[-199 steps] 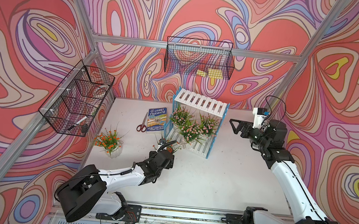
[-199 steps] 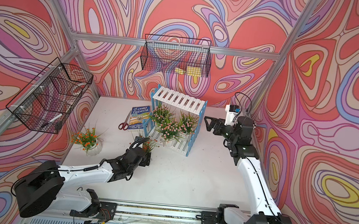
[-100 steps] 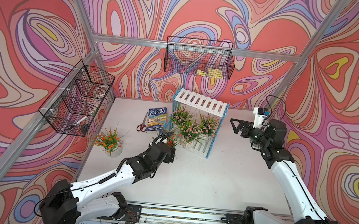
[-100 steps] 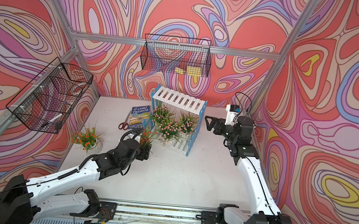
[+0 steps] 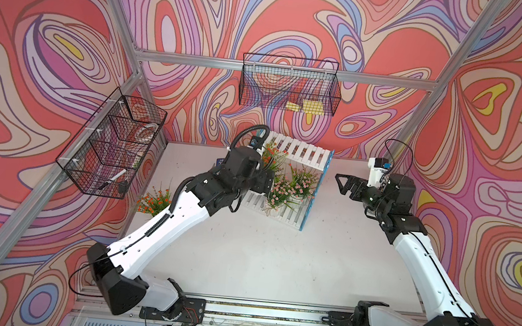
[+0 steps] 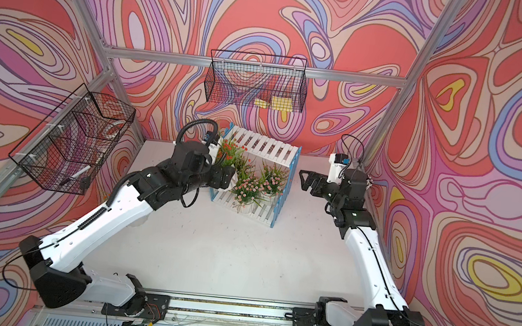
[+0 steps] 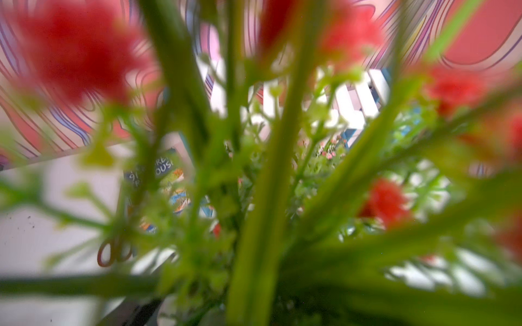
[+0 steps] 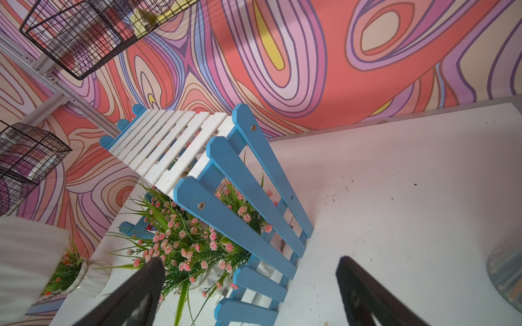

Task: Place the baby's breath potted plants on the rack by color
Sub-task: Pick up the baby's breath potted plant from the center of the board, then place the baby's breath potted plant on the rack.

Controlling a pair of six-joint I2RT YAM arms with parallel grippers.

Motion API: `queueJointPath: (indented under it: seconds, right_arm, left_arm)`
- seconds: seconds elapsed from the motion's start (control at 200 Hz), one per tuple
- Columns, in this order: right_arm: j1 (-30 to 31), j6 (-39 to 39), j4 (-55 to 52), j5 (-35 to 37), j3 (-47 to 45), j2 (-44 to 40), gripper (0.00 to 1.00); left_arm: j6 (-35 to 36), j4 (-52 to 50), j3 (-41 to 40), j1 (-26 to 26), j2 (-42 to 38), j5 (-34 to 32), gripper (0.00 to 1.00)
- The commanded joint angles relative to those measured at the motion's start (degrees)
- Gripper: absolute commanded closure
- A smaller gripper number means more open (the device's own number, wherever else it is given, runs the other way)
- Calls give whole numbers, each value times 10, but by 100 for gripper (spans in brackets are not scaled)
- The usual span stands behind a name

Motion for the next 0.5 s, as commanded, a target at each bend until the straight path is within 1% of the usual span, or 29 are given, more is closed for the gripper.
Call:
queueJointPath:
  seconds: [0.0,0.105,0.145,0.25,0.391,0.496]
  right_arm:
    - [2,-7,-13,11,17,-2,2]
    - [3,-9,-14,13,17,-2,2]
    - [2,-8,-12,14,16,-2,2]
    - [2,-5,-8,8,14,2,2]
    - [2,-6,-5,8,12,4,2]
    - [2,-6,-4,5,9,4,2]
  left_arm:
    - [31,-63,108,34,52,52,29]
    - [55,-89,209,50,114,75,29]
    - [67,-84,234,54,131,86,28]
    - [89,-49,268,60,159,101,28]
    - [114,-34,332,69,205,108,28]
    - [121,-8,359,78,227,119,28]
